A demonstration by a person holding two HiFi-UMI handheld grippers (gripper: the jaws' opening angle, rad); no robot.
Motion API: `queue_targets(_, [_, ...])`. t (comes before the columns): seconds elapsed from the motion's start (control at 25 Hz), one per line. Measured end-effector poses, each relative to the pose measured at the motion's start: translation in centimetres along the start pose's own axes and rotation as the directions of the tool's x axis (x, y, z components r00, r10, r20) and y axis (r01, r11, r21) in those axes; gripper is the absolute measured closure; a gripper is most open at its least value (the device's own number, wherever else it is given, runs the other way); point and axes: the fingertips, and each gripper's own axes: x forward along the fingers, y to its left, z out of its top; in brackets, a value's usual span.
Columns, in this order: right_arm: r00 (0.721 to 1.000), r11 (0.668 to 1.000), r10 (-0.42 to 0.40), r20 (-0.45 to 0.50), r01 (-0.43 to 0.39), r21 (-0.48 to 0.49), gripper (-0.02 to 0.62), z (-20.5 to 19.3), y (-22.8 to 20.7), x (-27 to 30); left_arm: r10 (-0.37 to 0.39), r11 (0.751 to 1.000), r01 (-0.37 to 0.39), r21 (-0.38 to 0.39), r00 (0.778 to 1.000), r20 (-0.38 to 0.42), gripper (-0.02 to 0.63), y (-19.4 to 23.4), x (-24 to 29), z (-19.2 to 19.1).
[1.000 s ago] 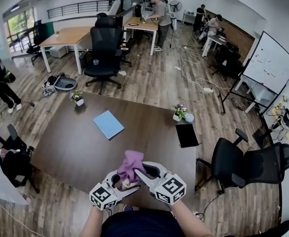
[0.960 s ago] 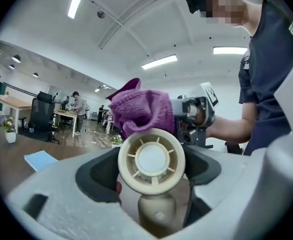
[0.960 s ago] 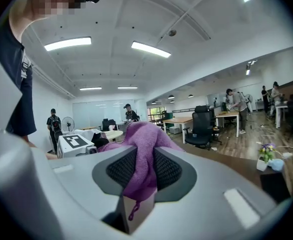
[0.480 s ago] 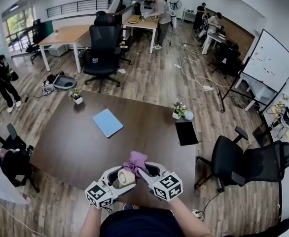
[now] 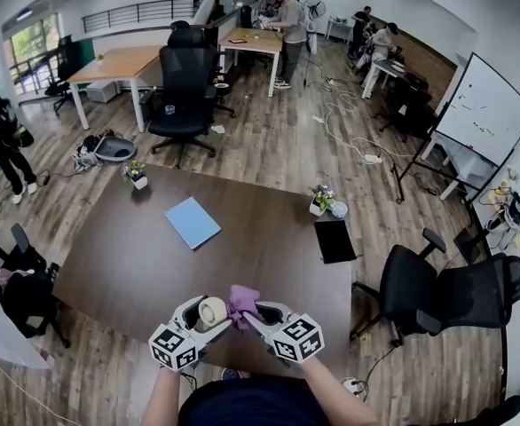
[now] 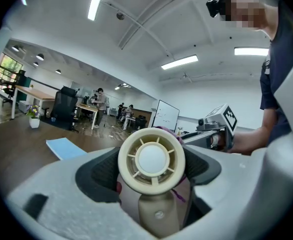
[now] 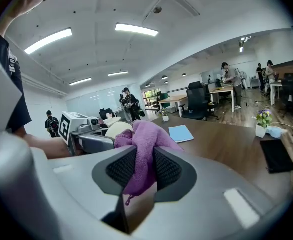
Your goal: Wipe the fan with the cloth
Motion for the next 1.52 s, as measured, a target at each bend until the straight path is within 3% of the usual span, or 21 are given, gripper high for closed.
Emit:
queue_targets(0.32, [0.998, 1.0, -0.027, -0.056, 0.028, 0.006, 0.491, -2.1, -0.9, 0.4, 0.106, 0.991, -0.112, -0.076, 0.992, -0.071, 0.227, 3.3, -0.7, -3.6])
queue_targets(0.64, [0.994, 0.999, -0.039, -0.099, 0.04, 0.013, 0.491, -3.9, -1.4, 0.8, 0.151, 0.979, -0.167, -0.116, 0.98, -0.13, 0.227, 4.7, -0.9, -6.1])
queue_targets(0.8, [0.987, 0.997, -0.067, -0.147, 0.059, -0.059, 0.489, -5.0, -1.6, 1.2, 0.182, 0.975, -0.2, -0.097, 0.968, -0.17, 0.227, 5.7, -0.9, -7.4])
queue_targets(0.92, [0.984, 0.997, -0.063, -0.165, 0.055, -0.056, 0.489, -5.7, -1.5, 1.5, 0.207, 0.965, -0.235, -0.12, 0.956, -0.207, 0.227, 6.8, -1.1, -9.1])
queue_targets(1.16, [0.98, 0.998, -0.06, -0.189, 0.055, -0.031, 0.489, -7.0, -1.9, 1.6, 0.278, 0.937, -0.333, -0.104, 0.892, -0.355, 0.227, 9.2, -1.2, -13.3])
queue_targets(1.28, [0.975, 0.997, -0.066, -0.213, 0.057, -0.048, 0.491, -7.8, -1.8, 1.7, 0.296, 0.934, -0.352, -0.056, 0.853, -0.431, 0.227, 10.0, -1.2, -15.0])
queue_targets(1.4, [0.974, 0.998, -0.055, -0.221, 0.049, -0.034, 0.489, -8.2, -1.6, 2.0, 0.314, 0.936, -0.352, 0.029, 0.792, -0.524, 0.227, 10.8, -1.3, -16.9])
queue_targets(1.52, [0.971, 0.999, -0.052, -0.233, 0.047, -0.027, 0.489, -8.6, -1.6, 2.1, 0.303, 0.945, -0.319, 0.076, 0.759, -0.576, 0.227, 10.9, -1.0, -18.2])
